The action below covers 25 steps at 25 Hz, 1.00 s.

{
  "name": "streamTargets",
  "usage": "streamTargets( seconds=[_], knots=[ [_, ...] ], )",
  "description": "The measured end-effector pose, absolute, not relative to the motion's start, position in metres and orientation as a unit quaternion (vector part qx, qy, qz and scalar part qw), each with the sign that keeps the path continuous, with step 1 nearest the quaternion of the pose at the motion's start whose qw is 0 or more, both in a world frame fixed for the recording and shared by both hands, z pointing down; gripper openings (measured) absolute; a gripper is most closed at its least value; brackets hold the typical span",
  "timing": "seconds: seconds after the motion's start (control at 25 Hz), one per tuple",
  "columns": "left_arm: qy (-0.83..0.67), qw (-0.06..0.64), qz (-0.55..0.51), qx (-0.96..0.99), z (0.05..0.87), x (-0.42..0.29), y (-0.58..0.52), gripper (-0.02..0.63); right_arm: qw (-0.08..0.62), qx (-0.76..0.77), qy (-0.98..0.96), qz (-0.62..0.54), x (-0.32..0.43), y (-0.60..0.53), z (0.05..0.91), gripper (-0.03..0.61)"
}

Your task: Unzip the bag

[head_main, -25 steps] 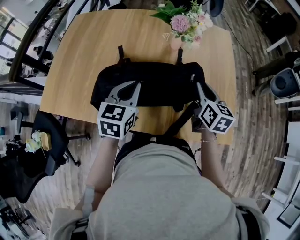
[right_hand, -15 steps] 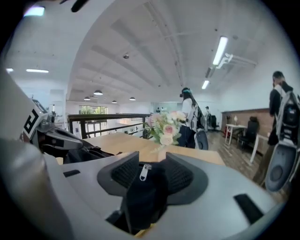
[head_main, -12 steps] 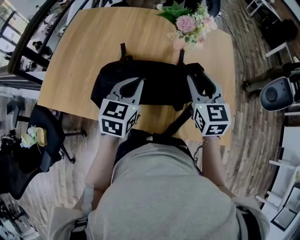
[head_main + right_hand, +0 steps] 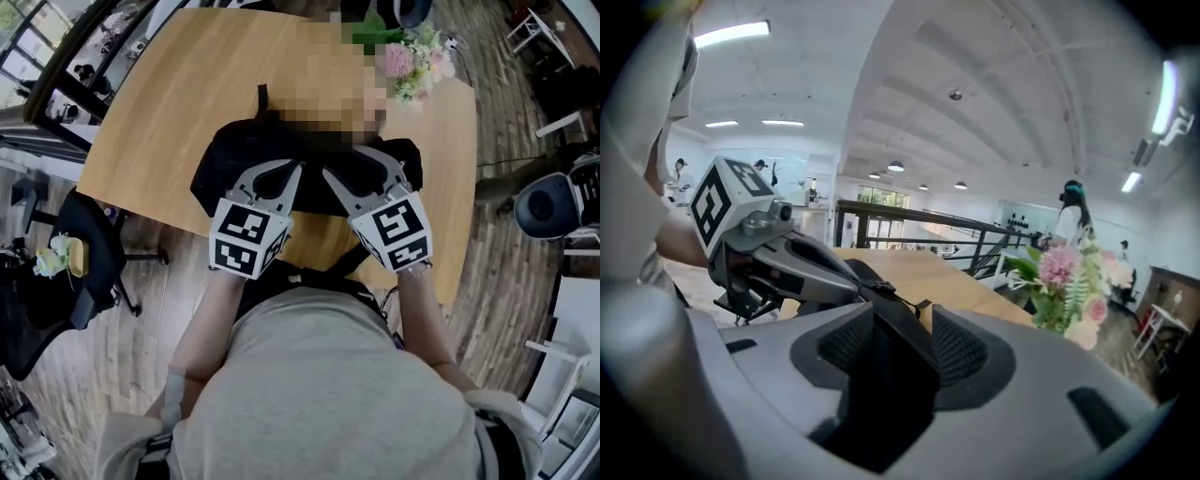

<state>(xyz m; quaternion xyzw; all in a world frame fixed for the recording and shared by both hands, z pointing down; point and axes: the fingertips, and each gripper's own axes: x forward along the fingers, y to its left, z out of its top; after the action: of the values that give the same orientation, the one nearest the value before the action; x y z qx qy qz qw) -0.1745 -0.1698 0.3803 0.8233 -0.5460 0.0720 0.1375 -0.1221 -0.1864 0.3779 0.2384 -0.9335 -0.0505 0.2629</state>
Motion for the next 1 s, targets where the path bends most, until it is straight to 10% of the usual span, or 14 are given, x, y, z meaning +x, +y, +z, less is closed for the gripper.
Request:
streamTargets(
  seconds=[0.56,1.0],
  knots=[
    [-0.54,0.128,0.07,0.829,0.383,-0.175,-0.168,0.021,0.399,0.13,-0.894,-0.157,-0.154,-0.179,0.42,0.202],
    [-0.544,0.126,0.062,0.827,0.382,-0.178,-0.169,0.02,0.386,0.17,-0.891,-0.169,-0.153,-0.18,0.42,0.037]
  ],
)
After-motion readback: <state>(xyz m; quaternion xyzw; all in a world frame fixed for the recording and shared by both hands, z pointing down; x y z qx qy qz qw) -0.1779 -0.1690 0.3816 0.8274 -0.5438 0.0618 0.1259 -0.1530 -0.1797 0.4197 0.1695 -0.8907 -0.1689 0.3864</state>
